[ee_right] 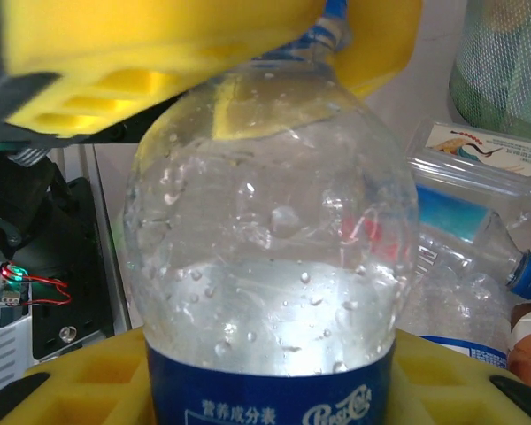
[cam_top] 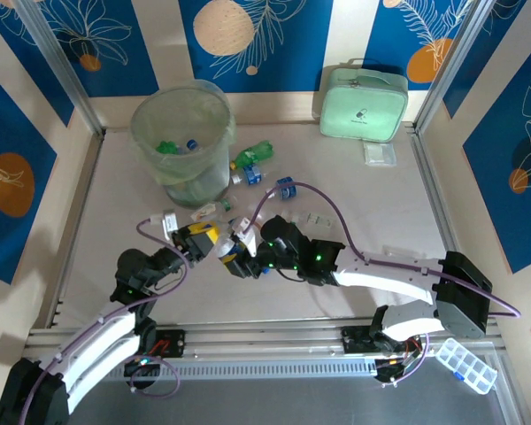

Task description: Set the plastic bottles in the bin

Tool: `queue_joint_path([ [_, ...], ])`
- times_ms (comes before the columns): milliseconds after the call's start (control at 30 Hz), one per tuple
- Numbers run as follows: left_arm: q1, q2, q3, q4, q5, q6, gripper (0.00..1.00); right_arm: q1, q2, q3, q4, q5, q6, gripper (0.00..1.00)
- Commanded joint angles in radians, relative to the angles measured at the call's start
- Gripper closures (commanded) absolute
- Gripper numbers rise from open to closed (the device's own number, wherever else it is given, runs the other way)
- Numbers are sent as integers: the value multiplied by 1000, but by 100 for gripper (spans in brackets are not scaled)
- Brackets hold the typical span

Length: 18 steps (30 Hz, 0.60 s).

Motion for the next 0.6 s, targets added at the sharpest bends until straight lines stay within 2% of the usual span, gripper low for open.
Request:
queue_joint_path([
  [0, -14, -30, 2, -21, 17, 36, 75, -12, -10, -17, 27, 65, 23, 73],
  [67, -15, -23, 6, -16, 27, 41, 86, -13, -2, -10, 23, 48, 19, 73],
  [133, -18, -16, 9, -11, 35, 44, 93, -9, 8, -3, 17, 45, 14, 73],
  [300, -20, -17, 13, -23, 36, 57, 97, 1, 19, 2, 15, 64, 7, 68],
  [367, -20, -30, 20, -61, 25, 70, 99, 1, 11, -2, 18, 69, 6, 58],
  [467, -20, -68, 30, -124, -3, 84, 100, 3, -4, -11, 23, 84, 4, 33],
  [567, -20, -133, 73, -290, -66, 103, 100, 12, -7, -17, 26, 115, 0, 12],
])
